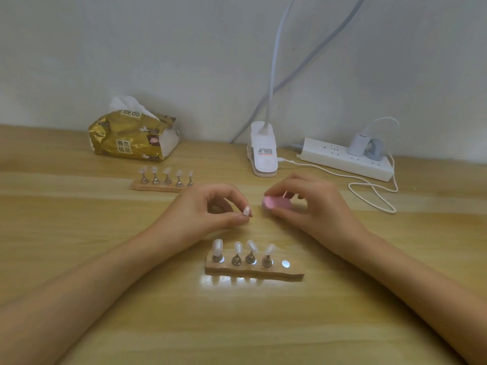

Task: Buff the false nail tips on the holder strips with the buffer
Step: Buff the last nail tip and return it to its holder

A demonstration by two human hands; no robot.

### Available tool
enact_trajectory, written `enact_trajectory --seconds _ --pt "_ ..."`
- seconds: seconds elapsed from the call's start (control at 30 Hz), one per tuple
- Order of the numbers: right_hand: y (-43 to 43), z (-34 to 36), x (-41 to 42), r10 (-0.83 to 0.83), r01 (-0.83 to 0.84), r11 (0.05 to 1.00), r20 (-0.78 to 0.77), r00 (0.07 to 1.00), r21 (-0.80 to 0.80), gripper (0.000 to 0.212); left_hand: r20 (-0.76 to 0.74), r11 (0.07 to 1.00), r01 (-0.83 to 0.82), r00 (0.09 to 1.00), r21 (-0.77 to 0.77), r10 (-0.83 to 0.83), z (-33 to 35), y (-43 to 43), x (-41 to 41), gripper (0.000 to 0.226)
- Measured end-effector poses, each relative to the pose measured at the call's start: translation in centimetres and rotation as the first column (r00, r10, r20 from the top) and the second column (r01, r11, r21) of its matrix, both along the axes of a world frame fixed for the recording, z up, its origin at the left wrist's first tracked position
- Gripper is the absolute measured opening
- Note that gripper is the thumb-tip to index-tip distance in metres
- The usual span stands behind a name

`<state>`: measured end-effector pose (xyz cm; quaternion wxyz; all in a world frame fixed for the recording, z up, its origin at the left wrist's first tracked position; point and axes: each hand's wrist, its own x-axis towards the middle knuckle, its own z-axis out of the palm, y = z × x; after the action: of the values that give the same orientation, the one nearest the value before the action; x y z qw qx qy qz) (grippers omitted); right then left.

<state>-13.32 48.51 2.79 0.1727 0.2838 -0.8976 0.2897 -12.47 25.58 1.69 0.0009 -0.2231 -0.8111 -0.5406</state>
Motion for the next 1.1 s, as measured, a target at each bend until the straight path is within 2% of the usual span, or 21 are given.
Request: enact_trajectory --seconds 0.07,0.13,0.17,0.23,0.4,0.53,0.63,0.77,0.93,1.0,1.1 --pt "-0.4 0.4 0.4 0.062 -0.068 0.977 -0.033 0.997 -0.203 0.007 0.003 1.0 -0.022 1.0 0.011 0.022 0.0 0.0 -0.1 0.013" --pt "-0.7 0.6 0.8 0.175 -0.141 0.911 0.055 0.983 -0.387 0.013 0.007 0.999 -0.054 0.999 0.004 0.054 0.0 0.2 -0.1 0.012" --pt "-1.0 0.5 1.1 0.224 -0.166 0.892 0.093 0.97 -0.421 0.015 0.007 0.997 -0.075 0.997 -0.006 0.075 -0.1 0.3 -0.1 0.012" --pt "-1.5 0.0 1.4 0.262 -0.193 0.896 0.125 0.957 -0.399 0.016 0.002 0.994 -0.105 0.994 -0.026 0.105 -0.1 0.5 -0.2 0.011" --pt "-1.7 -0.6 1.2 0.231 -0.172 0.93 0.151 0.961 -0.326 0.011 -0.035 0.989 -0.117 0.993 -0.086 0.114 -0.2 0.5 -0.4 0.015" --pt "-1.7 -0.5 1.2 0.219 -0.185 0.926 0.069 0.973 -0.33 0.016 -0.055 0.99 -0.092 0.995 -0.105 0.086 -0.2 0.6 -0.3 0.012" --pt "-2.1 -0.6 1.3 0.219 -0.207 0.95 0.026 0.975 -0.234 0.01 -0.085 0.987 -0.1 0.992 -0.124 0.09 -0.3 0.6 -0.3 0.013" --pt "-2.0 -0.7 1.3 0.2 -0.207 0.963 -0.059 0.978 -0.174 0.01 -0.068 0.991 -0.088 0.994 -0.105 0.081 -0.4 0.6 -0.3 0.013" --pt "-1.1 -0.4 0.9 0.131 -0.13 0.98 -0.003 0.991 -0.151 0.006 -0.015 0.997 -0.059 0.998 -0.043 0.058 -0.3 0.5 -0.2 0.009" --pt "-0.5 0.1 0.7 0.077 -0.078 0.991 -0.015 0.997 -0.106 0.012 -0.01 1.0 -0.03 0.999 0.007 0.03 -0.1 0.3 -0.1 0.004" --pt "-0.2 1.3 0.6 0.054 -0.055 0.996 -0.021 0.998 -0.063 0.034 -0.023 0.998 0.01 1.0 0.063 -0.008 0.3 0.1 0.1 0.004"
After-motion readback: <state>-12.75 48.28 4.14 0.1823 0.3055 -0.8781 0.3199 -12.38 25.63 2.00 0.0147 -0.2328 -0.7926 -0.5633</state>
